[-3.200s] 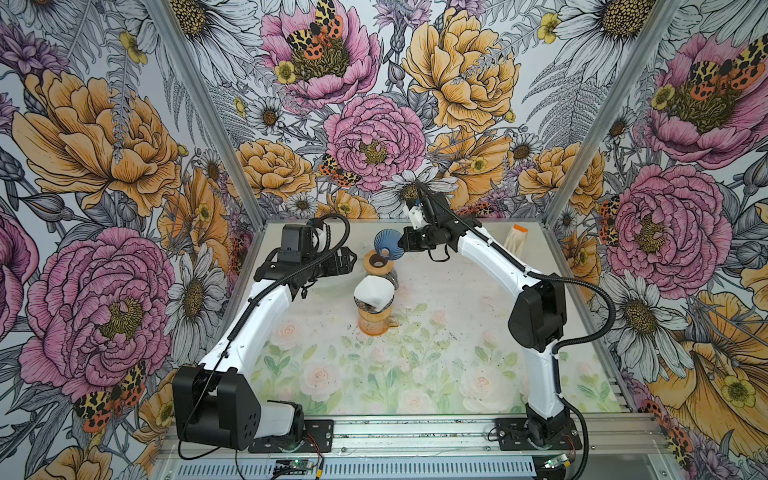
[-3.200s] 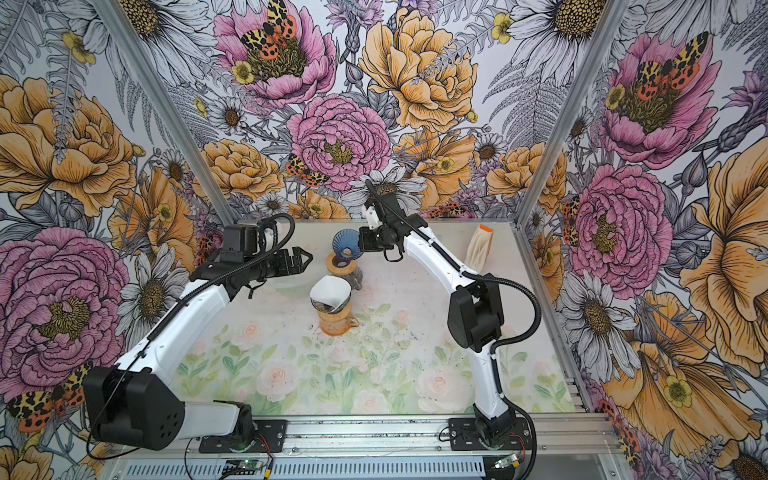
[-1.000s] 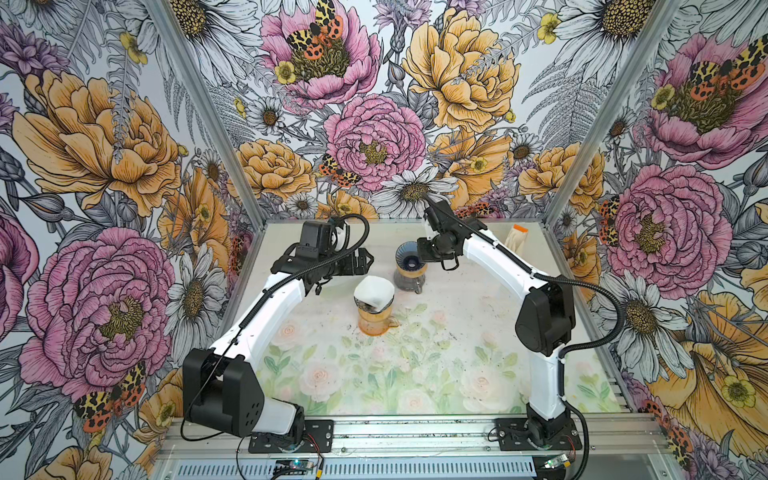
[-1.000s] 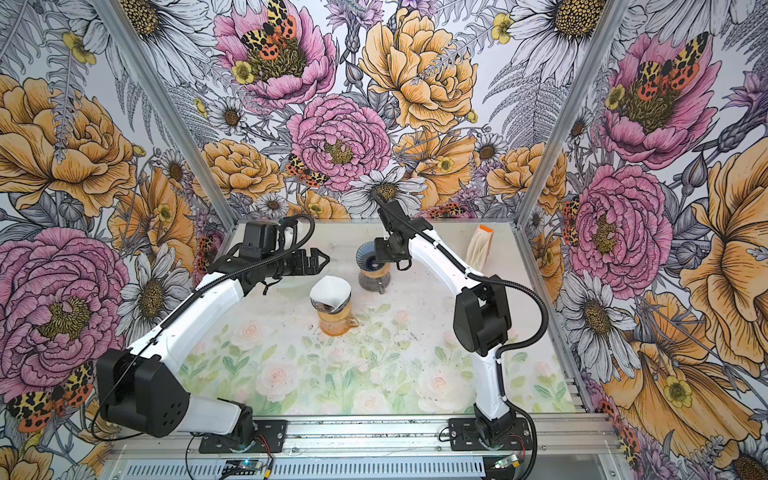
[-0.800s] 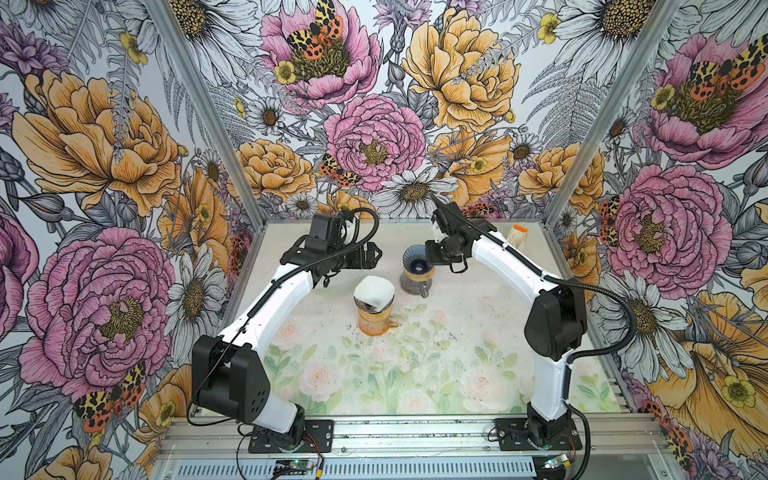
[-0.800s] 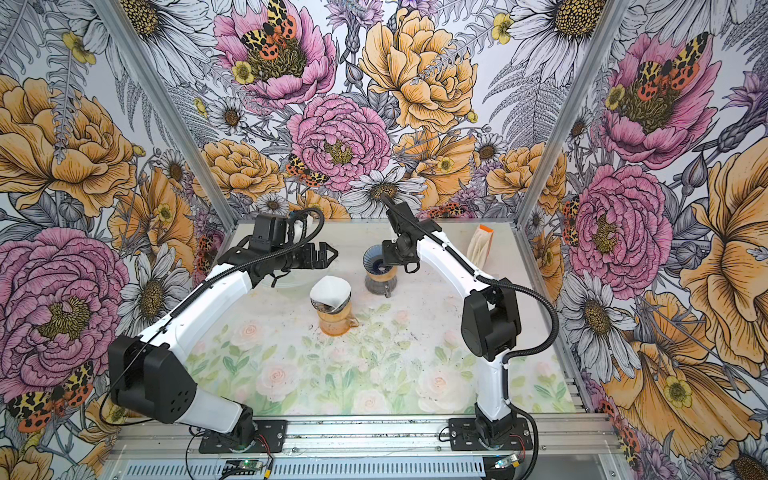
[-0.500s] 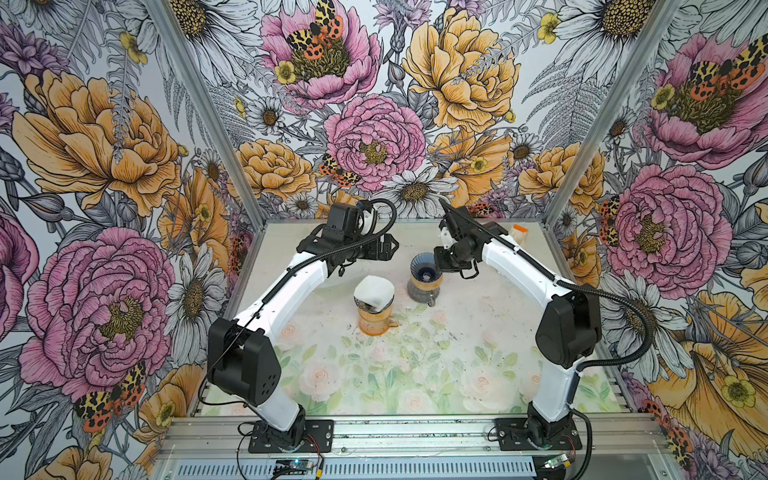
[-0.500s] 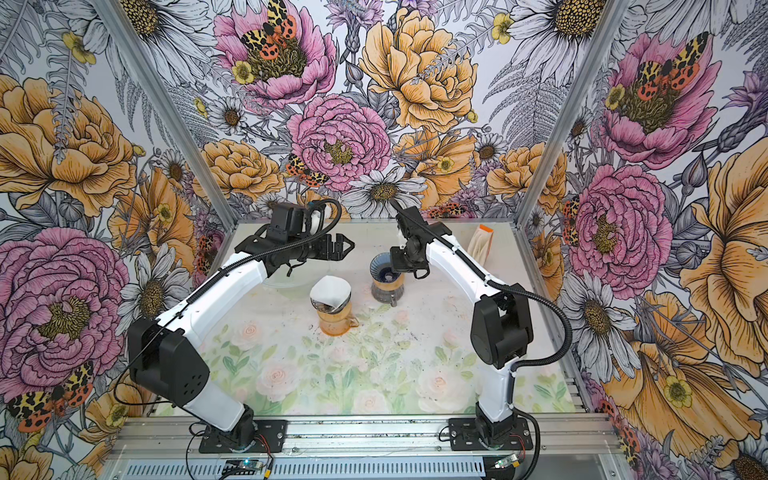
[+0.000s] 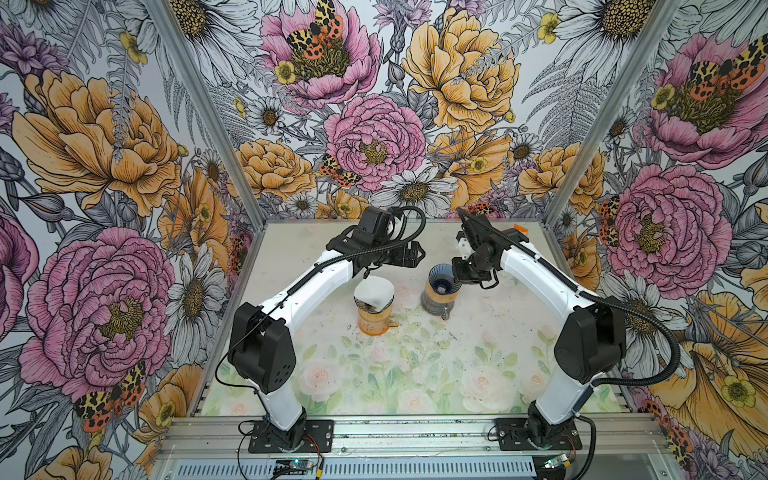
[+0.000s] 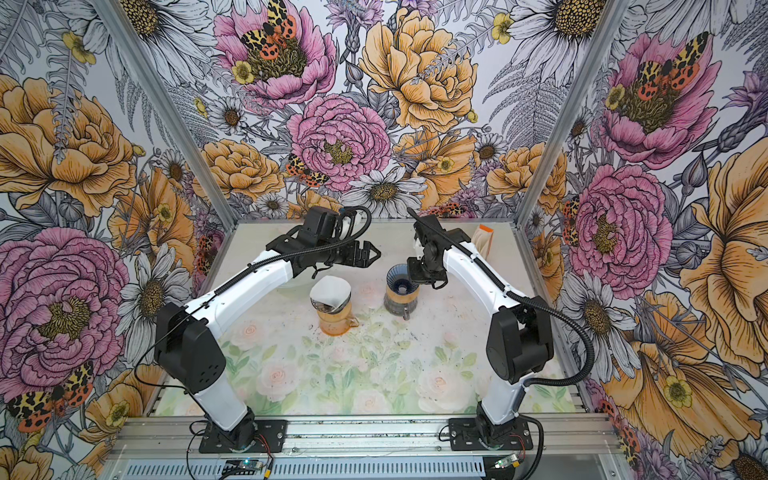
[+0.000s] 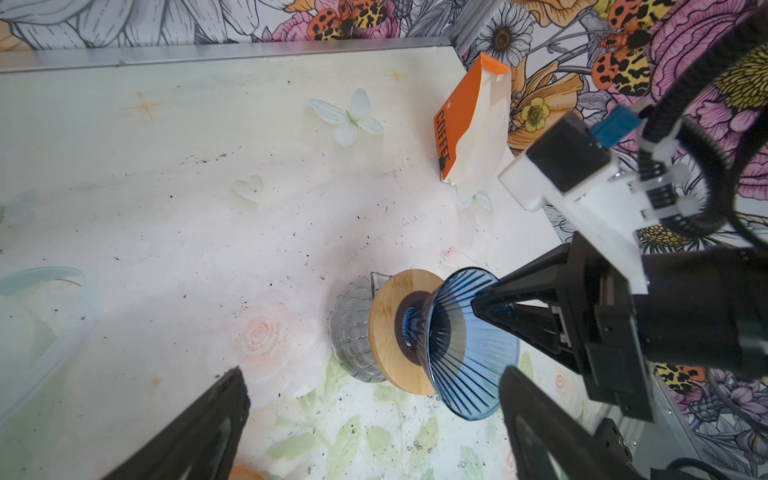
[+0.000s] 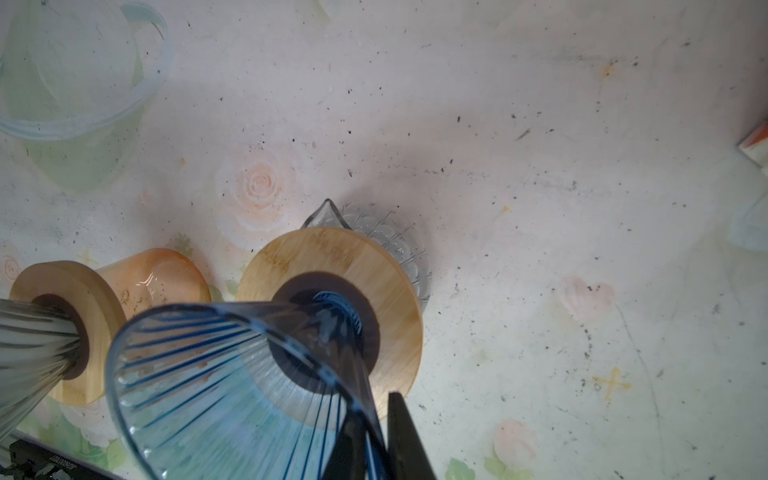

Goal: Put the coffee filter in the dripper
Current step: 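Hold the blue dripper with the right gripper while the left gripper approaches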

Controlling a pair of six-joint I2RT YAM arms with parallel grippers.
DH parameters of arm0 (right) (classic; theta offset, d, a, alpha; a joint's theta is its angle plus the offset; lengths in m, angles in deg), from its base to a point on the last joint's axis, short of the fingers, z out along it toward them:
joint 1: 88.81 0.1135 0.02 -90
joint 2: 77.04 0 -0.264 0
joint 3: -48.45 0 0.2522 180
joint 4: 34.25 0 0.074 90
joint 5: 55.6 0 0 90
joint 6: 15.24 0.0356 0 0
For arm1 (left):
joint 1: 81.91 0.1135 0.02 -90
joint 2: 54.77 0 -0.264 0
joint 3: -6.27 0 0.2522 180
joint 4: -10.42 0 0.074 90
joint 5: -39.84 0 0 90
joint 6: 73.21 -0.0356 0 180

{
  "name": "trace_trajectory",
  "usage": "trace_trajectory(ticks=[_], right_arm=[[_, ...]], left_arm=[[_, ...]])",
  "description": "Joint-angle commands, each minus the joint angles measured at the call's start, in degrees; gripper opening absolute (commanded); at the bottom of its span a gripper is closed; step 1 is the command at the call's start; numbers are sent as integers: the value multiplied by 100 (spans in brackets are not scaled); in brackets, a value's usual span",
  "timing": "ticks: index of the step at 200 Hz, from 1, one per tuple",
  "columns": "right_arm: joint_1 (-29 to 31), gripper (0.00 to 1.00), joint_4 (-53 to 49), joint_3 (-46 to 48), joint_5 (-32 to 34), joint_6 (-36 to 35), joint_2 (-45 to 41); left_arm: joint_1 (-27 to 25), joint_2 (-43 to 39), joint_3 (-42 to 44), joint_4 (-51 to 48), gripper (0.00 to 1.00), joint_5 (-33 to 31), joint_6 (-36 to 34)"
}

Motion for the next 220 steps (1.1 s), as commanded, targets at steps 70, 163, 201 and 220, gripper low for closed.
trace_trajectory(ticks=[70,163,201,220], right_arm=[[-60,31,206,-284,-254,-19,-334],[-387,28,792,255,-636,16,-537],[-399,27,850,237,-761,-34,-415],[-409,26,842,211,-794,-54,-302]], left_arm=[[-282,419,-537,-221,86,-22,327],[-489,1028,-917,-520,59,17,189],[-497,1195,-1034,-617,53,71,148],[-506,1330,-1094,-628,51,104,173]])
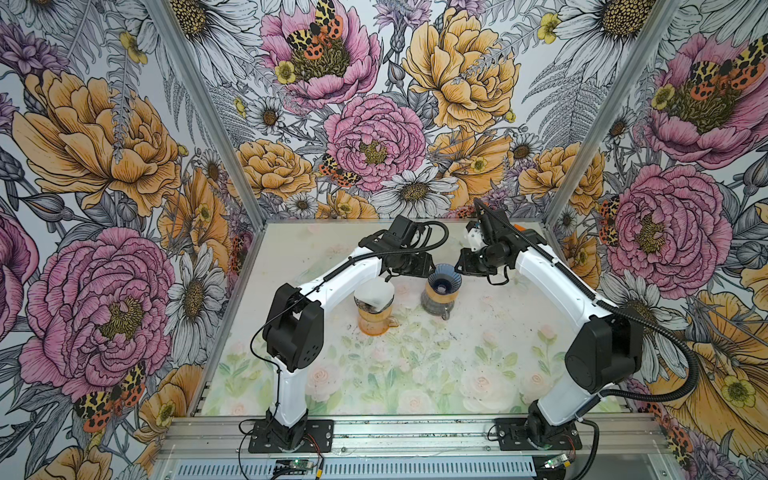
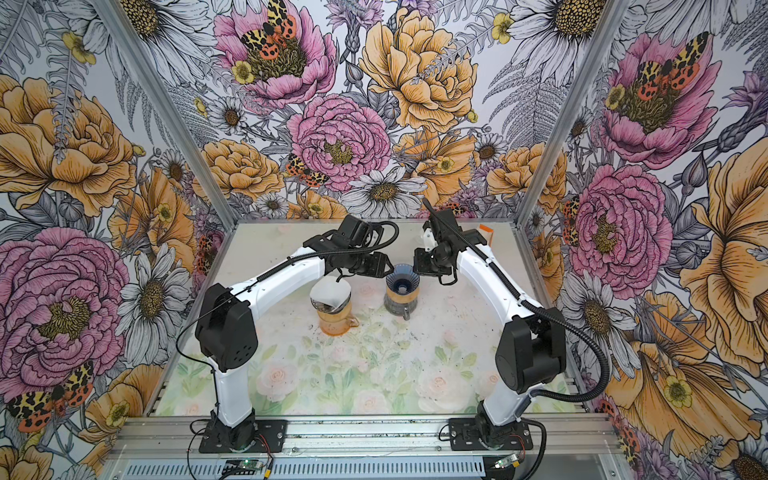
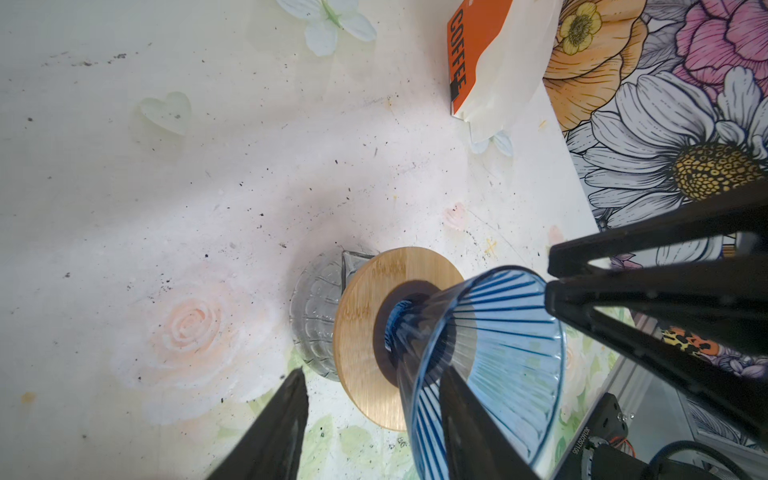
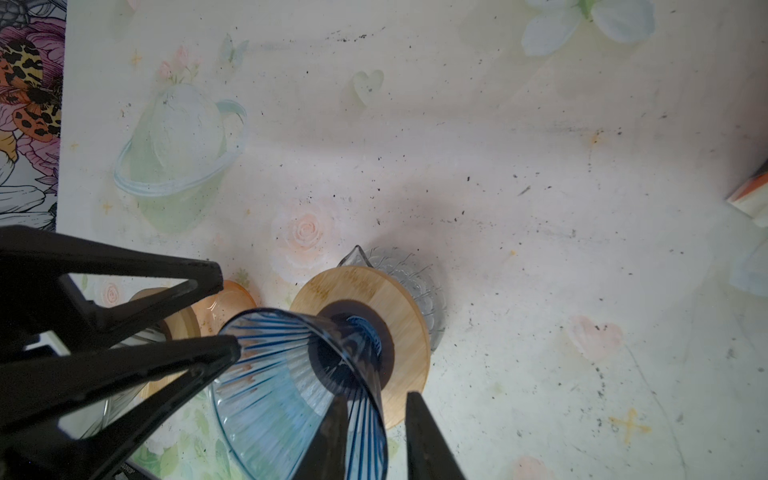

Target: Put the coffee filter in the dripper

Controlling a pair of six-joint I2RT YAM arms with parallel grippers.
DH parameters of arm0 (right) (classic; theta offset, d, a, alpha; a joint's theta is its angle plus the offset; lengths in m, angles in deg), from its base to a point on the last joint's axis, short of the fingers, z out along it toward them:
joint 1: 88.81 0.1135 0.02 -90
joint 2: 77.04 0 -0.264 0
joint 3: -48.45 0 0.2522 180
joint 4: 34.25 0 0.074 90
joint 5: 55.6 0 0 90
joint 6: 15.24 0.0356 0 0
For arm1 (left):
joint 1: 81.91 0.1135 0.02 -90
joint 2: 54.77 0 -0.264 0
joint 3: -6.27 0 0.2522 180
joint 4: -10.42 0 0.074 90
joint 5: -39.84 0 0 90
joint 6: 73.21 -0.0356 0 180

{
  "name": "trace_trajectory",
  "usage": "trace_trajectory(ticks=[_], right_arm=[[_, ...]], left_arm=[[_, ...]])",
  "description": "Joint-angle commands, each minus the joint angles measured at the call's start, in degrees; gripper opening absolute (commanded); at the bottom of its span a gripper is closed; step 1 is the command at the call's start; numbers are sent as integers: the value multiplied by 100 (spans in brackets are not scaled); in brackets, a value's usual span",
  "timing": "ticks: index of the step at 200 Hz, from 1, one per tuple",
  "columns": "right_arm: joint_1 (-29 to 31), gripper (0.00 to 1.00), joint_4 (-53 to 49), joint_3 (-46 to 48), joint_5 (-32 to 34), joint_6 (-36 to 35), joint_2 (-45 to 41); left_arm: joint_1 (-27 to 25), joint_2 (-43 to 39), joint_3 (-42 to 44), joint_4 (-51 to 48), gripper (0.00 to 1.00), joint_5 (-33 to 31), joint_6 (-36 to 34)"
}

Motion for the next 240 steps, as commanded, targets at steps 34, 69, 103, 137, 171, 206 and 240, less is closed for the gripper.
trace_trajectory(ticks=[34,69,103,137,171,206,240], right_arm=[[-36,23,148,-83,-112,-59,223],[-73,22,149,-150,-89,-46,336],[-82,21,149,-223,-93,-16,434],[-100,21,144,-274,-170,21,497],[-98,21,148,-294,-160,14,303],[-97,24,136,-272,-117,0,55],[-99,24,130,-79,-41,67,-14]], left_arm=[[-27,293,-388,-62,47,97,-54],[14,439,-529,-104,44,181,-66],[37,572,-715,-151,43,225,-91],[45,678,-848,-227,43,234,-98],[50,547,-806,-223,43,191,-133],[53,363,-718,-235,43,163,-161],[45,285,-504,-247,42,37,-213]])
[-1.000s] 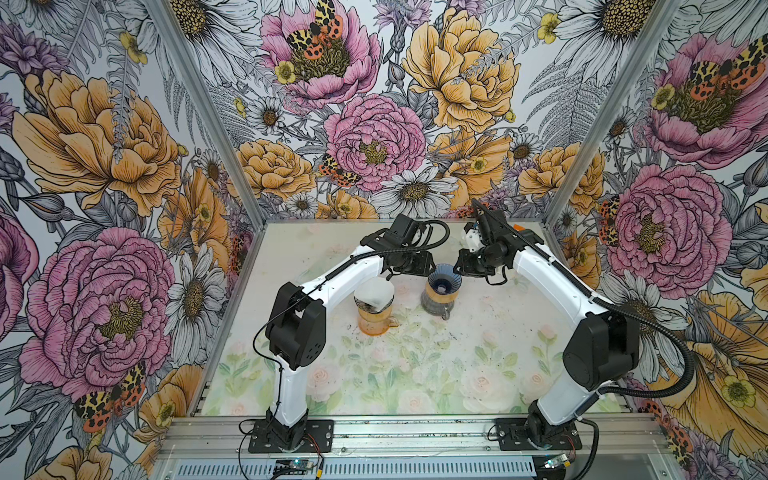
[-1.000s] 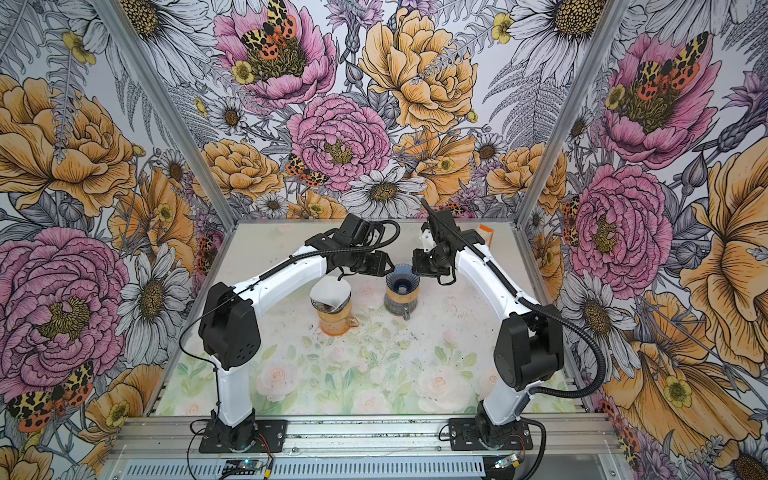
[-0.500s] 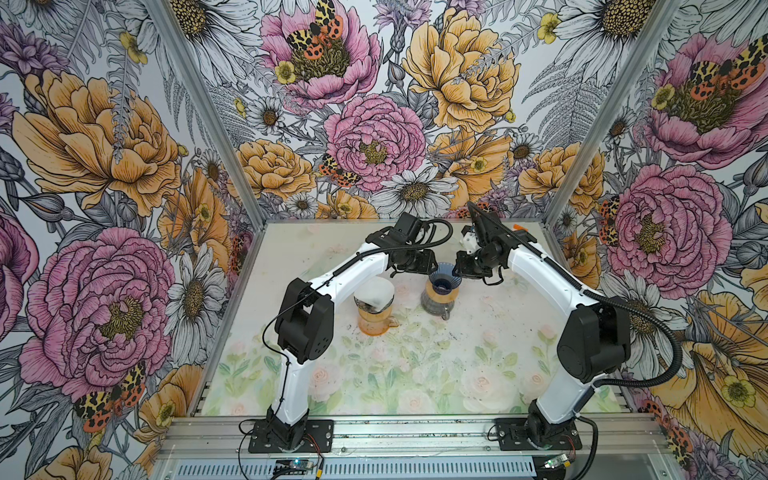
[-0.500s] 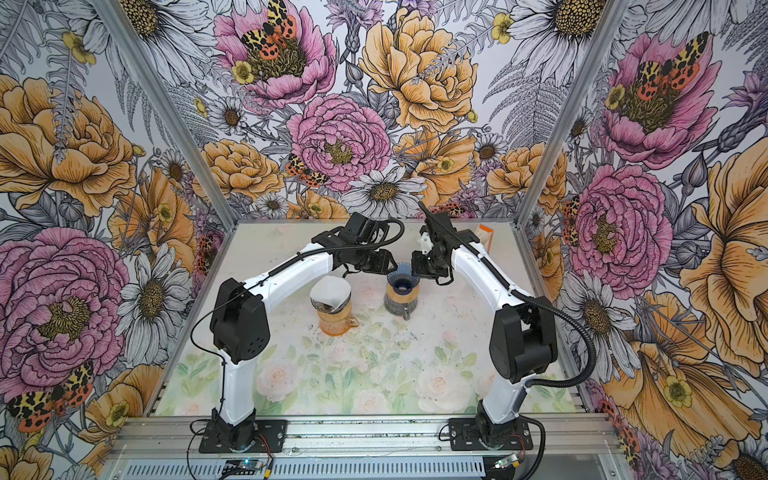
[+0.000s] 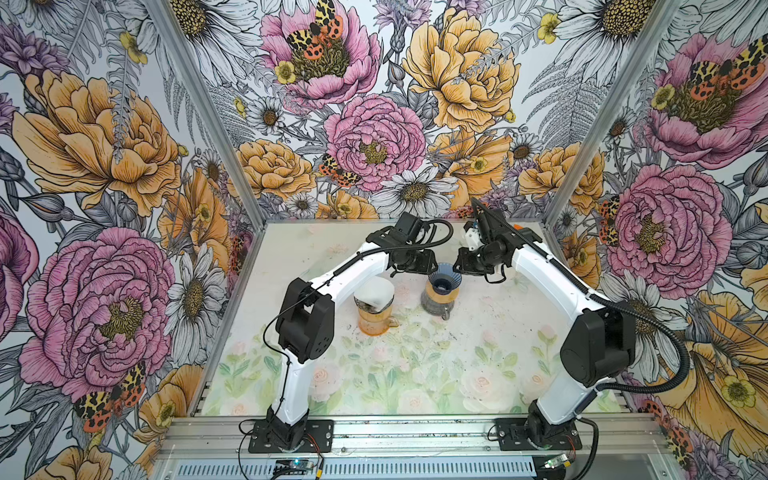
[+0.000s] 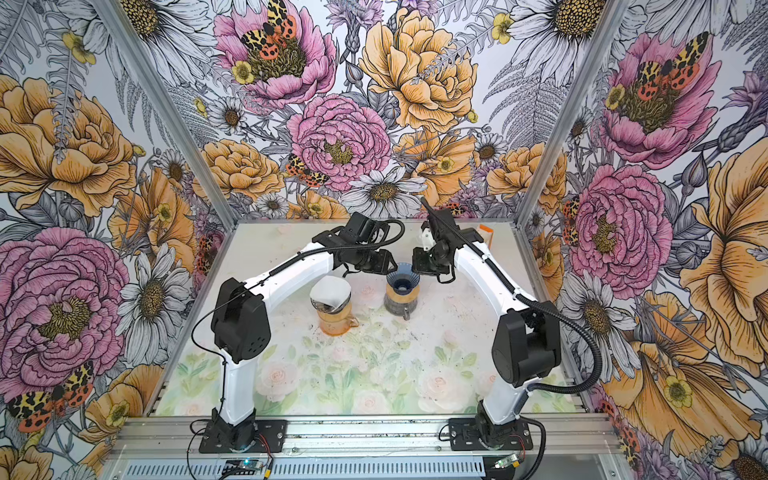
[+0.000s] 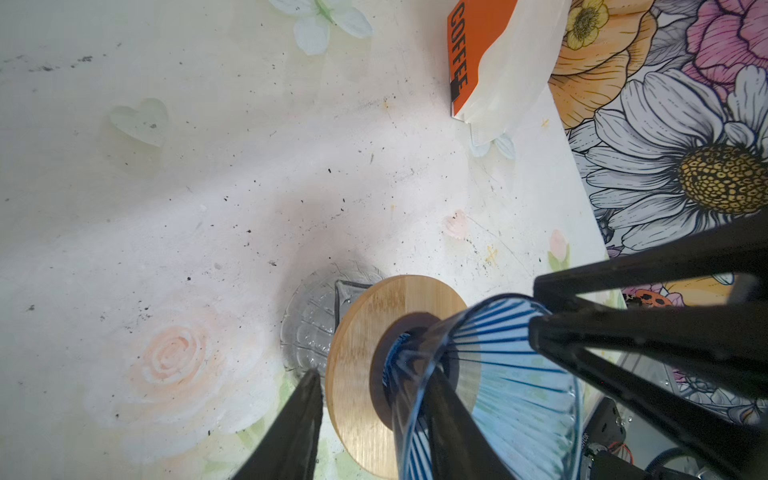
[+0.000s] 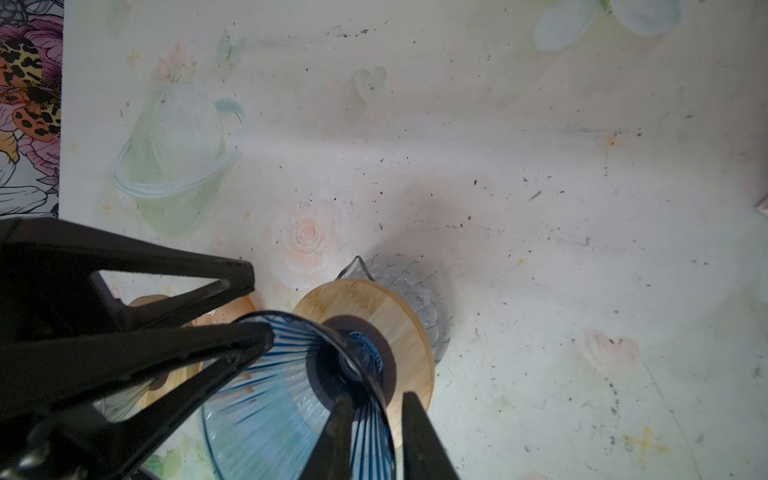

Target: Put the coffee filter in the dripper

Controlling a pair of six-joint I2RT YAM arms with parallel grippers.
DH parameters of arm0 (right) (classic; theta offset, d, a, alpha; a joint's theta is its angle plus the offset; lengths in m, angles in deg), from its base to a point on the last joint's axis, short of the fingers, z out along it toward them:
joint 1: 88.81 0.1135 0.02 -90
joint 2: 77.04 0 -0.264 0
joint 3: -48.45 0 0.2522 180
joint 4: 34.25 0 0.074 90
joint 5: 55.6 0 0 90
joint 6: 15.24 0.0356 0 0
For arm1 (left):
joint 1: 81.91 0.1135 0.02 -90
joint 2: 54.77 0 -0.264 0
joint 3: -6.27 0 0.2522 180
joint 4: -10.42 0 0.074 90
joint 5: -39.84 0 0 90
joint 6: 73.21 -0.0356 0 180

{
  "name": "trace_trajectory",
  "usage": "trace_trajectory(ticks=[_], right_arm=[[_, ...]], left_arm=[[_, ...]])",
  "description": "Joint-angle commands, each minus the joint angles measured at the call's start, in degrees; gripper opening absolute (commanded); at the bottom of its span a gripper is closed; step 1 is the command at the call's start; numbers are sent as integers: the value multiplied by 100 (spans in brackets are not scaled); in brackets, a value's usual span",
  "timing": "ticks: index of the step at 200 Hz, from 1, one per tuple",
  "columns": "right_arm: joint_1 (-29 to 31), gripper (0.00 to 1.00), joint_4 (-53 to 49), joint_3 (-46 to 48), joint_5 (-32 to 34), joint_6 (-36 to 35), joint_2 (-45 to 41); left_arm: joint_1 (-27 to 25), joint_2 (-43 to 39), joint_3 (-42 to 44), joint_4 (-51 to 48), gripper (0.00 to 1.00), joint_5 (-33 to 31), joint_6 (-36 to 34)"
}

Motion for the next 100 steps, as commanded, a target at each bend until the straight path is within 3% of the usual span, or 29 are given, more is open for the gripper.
trace_trajectory(ticks=[1,100], right_arm=[[-34,24,91,38,42,59,-200],[-1,19,85,261,133,135,-122]], left_arm=[[39,-282,152,-21,42,-95,-153],[-27,-284,120,-25,36,-239,-144]])
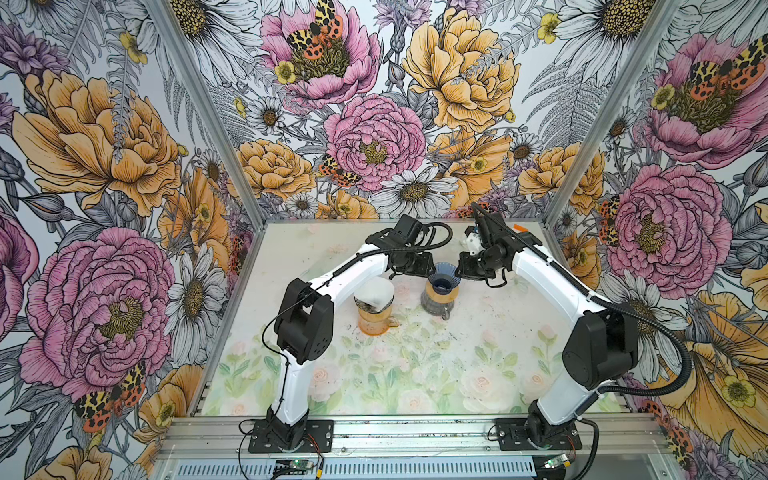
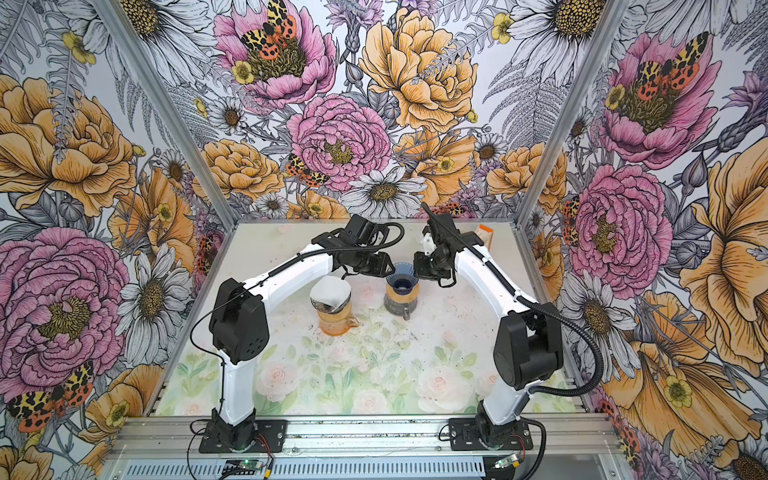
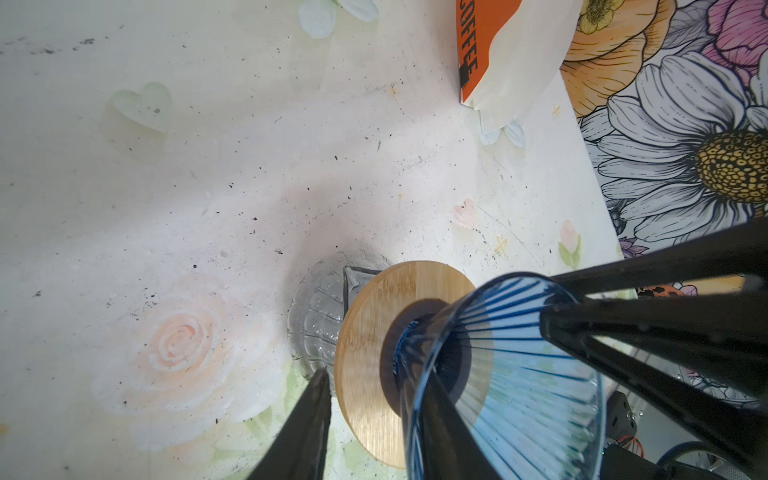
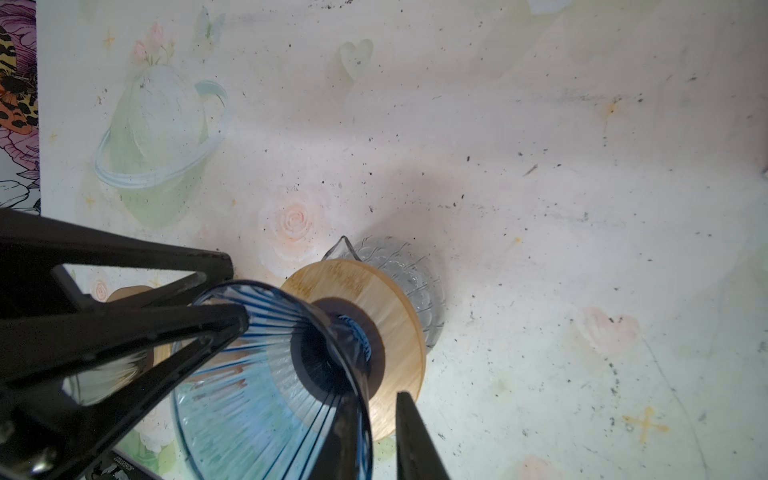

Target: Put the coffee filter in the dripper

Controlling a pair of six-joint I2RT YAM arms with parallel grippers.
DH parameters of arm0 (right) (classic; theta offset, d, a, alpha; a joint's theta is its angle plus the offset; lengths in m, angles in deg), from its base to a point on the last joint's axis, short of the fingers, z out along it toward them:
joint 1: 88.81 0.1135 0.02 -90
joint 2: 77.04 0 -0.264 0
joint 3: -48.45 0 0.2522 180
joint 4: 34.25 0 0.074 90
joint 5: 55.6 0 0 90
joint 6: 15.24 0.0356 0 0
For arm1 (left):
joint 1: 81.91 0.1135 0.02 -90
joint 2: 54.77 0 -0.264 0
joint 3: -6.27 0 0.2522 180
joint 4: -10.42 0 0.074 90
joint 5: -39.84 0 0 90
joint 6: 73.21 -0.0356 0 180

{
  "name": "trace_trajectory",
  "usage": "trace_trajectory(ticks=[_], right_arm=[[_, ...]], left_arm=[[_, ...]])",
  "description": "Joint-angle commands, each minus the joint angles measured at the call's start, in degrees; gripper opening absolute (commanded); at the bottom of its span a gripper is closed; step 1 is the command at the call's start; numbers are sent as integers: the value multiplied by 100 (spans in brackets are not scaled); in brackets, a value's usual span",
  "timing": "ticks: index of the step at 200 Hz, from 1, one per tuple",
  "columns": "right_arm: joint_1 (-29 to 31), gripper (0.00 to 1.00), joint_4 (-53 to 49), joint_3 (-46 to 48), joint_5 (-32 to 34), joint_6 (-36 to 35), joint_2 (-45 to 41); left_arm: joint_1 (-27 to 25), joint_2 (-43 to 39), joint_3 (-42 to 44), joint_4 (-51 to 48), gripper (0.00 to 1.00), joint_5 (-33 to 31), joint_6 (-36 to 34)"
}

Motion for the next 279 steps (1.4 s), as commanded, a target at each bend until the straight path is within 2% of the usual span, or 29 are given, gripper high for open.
trace_trajectory(ticks=[1,279], right_arm=[[-5,19,80,-26,83,71,-73],[62,14,131,287,231,124,83]], left_arm=[[-25,-235,-25,-20,36,-188,-72],[-35,-80,176,-21,25,-54,-54]])
